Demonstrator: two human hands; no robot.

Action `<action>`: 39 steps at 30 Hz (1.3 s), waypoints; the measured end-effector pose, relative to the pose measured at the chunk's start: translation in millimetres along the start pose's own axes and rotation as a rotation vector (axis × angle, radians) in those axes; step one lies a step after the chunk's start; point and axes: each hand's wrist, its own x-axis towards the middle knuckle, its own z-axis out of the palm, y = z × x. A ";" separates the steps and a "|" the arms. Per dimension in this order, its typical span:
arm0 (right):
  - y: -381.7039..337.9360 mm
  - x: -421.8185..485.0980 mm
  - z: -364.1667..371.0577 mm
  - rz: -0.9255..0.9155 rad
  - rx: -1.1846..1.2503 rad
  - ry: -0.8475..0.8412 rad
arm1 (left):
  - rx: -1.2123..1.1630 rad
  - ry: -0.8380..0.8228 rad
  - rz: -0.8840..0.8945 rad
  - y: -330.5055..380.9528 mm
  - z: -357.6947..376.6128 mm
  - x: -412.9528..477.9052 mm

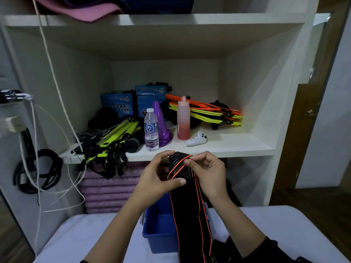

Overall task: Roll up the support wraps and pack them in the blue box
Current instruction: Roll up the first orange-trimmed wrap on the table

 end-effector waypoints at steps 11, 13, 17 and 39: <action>-4.3 -3.3 25.4 -0.012 -0.088 -0.201 | -0.114 0.333 0.035 -9.9 -16.2 5.7; -7.8 -3.2 29.8 -0.030 -0.125 -0.200 | -0.098 0.376 0.066 -7.0 -17.1 5.8; -16.6 -2.0 45.3 -0.054 -0.088 -0.232 | -0.088 0.441 0.132 0.9 -23.0 7.8; -30.9 -8.5 86.8 -0.075 -0.053 -0.211 | -0.007 0.784 0.230 8.7 -52.7 -2.0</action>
